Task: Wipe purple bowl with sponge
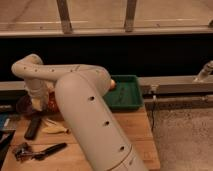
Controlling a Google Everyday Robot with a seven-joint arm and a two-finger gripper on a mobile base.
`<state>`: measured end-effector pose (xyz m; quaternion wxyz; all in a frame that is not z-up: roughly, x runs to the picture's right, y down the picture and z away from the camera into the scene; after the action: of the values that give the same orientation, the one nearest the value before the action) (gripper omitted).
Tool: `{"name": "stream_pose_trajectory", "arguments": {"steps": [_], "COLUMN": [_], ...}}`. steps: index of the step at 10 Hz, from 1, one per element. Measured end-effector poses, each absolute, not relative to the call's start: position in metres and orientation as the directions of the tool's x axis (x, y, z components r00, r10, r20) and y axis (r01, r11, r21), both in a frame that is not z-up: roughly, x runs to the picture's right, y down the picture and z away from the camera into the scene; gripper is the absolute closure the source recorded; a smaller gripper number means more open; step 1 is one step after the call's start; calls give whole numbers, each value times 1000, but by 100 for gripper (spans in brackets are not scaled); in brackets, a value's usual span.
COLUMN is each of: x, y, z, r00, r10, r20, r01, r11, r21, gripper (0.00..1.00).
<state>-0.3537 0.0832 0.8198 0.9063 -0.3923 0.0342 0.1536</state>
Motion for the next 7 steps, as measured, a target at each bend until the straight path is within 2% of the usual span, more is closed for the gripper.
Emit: {"name": "stream_pose_trajectory", "arguments": {"steps": [7], "x": [-409], "y": [51], "z": [835], "r00": [984], "r10": [149], "r20": [-96], "r01": [-173], "r11": [689], "r21": [-703], "gripper": [100]}}
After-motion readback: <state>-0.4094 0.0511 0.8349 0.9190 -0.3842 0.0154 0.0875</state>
